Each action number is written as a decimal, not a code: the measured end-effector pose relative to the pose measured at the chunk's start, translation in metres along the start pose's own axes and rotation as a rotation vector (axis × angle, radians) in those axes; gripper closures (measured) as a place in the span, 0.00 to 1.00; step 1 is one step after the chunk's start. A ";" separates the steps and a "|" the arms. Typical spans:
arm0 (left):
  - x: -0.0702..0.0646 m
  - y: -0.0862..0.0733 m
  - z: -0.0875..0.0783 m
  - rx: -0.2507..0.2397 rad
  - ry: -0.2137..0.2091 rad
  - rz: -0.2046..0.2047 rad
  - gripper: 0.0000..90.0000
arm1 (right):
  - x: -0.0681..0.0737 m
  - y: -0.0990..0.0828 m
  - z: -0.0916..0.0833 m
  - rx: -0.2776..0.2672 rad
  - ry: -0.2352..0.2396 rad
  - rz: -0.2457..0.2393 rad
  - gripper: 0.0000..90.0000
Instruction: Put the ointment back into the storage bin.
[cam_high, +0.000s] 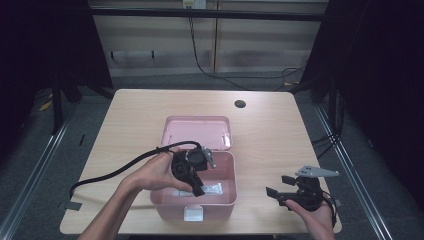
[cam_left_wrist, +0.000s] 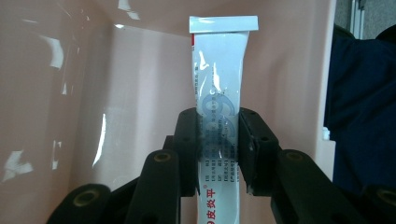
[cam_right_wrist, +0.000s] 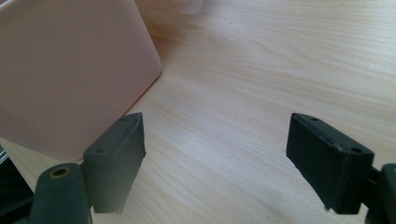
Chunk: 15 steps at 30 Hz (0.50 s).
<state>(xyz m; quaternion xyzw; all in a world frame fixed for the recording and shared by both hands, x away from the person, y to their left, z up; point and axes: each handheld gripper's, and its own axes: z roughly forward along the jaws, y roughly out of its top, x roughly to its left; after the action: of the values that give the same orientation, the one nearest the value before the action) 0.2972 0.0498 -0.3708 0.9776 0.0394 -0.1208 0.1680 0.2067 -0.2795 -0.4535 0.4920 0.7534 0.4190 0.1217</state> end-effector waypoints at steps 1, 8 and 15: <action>0.001 0.000 0.001 0.008 -0.003 0.000 0.79 | 0.000 0.000 0.000 -0.001 0.001 -0.002 0.21; 0.004 -0.003 0.011 0.014 -0.023 -0.013 0.79 | 0.000 0.000 0.000 0.000 0.001 -0.001 0.21; 0.007 -0.003 0.020 0.012 -0.038 -0.025 0.79 | 0.000 0.000 0.001 0.001 0.002 -0.001 0.21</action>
<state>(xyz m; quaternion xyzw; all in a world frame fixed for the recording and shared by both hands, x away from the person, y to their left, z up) 0.2989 0.0467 -0.3914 0.9755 0.0476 -0.1418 0.1615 0.2070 -0.2791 -0.4538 0.4913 0.7538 0.4193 0.1208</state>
